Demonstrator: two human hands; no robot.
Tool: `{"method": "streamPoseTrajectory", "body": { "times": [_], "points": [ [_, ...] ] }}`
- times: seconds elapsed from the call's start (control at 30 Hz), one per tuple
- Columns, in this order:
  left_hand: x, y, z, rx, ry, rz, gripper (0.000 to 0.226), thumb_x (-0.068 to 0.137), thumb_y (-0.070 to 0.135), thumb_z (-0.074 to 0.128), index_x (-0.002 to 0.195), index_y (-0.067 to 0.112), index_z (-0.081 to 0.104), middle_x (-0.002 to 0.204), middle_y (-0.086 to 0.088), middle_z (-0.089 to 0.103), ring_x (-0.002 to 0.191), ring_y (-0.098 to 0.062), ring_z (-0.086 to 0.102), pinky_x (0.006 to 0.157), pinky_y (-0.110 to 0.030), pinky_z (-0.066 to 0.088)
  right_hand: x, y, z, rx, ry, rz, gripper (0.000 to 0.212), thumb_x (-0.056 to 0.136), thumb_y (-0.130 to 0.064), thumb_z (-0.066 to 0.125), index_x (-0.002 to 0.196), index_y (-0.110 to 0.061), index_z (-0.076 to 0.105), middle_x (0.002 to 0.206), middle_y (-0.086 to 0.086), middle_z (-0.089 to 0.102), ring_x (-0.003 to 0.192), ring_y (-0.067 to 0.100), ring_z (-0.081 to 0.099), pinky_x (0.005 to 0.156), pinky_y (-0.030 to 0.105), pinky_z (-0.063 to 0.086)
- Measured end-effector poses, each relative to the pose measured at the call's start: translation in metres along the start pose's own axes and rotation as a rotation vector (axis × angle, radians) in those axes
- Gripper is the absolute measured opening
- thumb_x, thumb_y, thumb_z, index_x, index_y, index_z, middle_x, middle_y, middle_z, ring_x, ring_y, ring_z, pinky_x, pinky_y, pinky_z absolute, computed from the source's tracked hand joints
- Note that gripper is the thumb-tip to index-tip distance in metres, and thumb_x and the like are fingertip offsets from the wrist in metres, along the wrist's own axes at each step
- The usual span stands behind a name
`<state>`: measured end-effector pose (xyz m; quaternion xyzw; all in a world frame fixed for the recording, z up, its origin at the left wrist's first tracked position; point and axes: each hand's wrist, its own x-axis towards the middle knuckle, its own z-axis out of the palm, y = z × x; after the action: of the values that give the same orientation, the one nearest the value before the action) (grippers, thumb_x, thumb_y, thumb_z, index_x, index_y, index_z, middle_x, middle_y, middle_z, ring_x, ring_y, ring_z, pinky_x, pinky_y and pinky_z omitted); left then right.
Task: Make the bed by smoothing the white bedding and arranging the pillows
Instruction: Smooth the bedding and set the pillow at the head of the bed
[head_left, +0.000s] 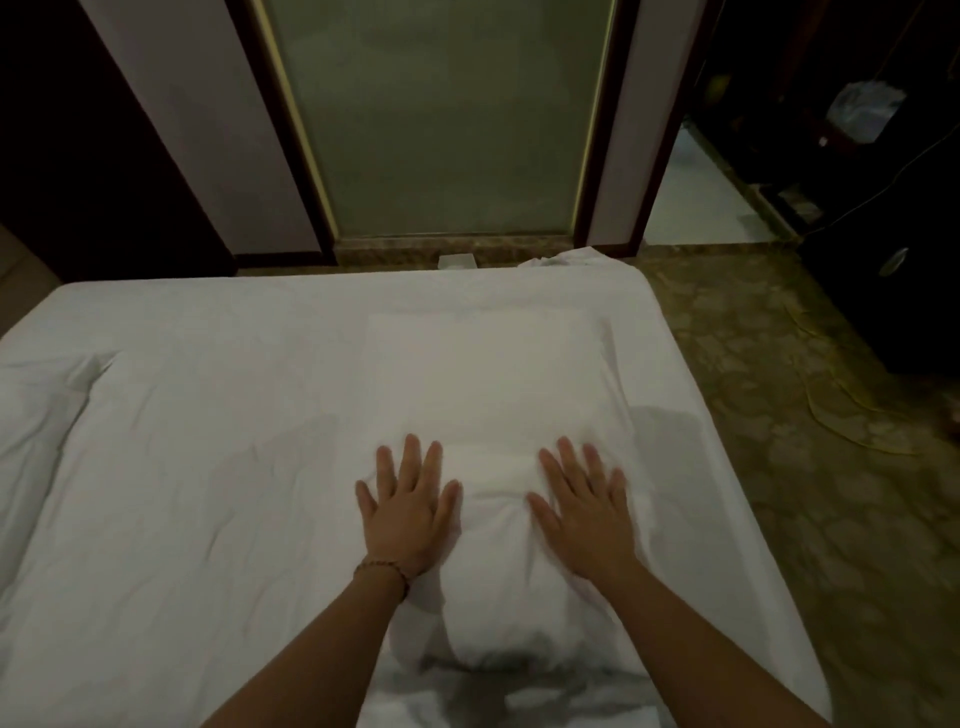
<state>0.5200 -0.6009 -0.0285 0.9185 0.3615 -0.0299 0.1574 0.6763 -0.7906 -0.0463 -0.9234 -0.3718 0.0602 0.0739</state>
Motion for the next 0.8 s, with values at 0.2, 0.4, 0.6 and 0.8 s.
{"method": "streamPoseTrajectory", "body": {
  "times": [0.2, 0.4, 0.6, 0.8],
  "points": [
    [-0.007, 0.026, -0.009, -0.111, 0.058, 0.063, 0.064, 0.095, 0.064, 0.005, 0.155, 0.044, -0.006, 0.161, 0.013, -0.023, 0.148, -0.023, -0.028, 0.116, -0.064, -0.006, -0.003, -0.043, -0.024, 0.057, 0.035, -0.069, 0.068, 0.097, -0.064, 0.005, 0.157, -0.034, -0.007, 0.162, -0.005, -0.022, 0.149, 0.025, -0.021, 0.120, 0.049, -0.010],
    [-0.010, -0.003, -0.005, -0.126, -0.043, -0.063, 0.064, 0.097, 0.068, 0.019, 0.155, 0.046, 0.004, 0.165, 0.016, -0.011, 0.150, -0.028, -0.020, 0.114, -0.069, -0.001, -0.016, -0.013, -0.011, 0.055, -0.115, 0.021, 0.074, 0.091, -0.077, 0.011, 0.154, -0.043, -0.009, 0.160, -0.013, -0.027, 0.149, 0.024, -0.023, 0.118, 0.058, -0.007],
    [0.009, -0.014, -0.023, -0.343, -0.008, -0.334, 0.083, 0.086, 0.083, 0.028, 0.155, 0.042, 0.008, 0.165, 0.015, -0.003, 0.151, -0.036, -0.004, 0.113, -0.069, 0.011, 0.009, -0.002, -0.036, 0.387, -0.150, 0.373, 0.088, 0.083, -0.085, 0.026, 0.154, -0.044, -0.005, 0.164, -0.002, -0.020, 0.149, 0.037, -0.014, 0.117, 0.062, -0.001],
    [0.045, -0.053, -0.024, -0.592, -0.032, -0.477, 0.124, 0.056, 0.106, 0.030, 0.156, 0.033, 0.019, 0.164, -0.005, 0.015, 0.148, -0.036, 0.015, 0.117, -0.062, 0.018, 0.044, 0.021, -0.040, 0.823, -0.186, 0.737, 0.126, 0.054, -0.099, 0.047, 0.154, -0.042, -0.005, 0.165, 0.007, -0.007, 0.147, 0.045, 0.008, 0.114, 0.067, 0.012]
  ]
}}
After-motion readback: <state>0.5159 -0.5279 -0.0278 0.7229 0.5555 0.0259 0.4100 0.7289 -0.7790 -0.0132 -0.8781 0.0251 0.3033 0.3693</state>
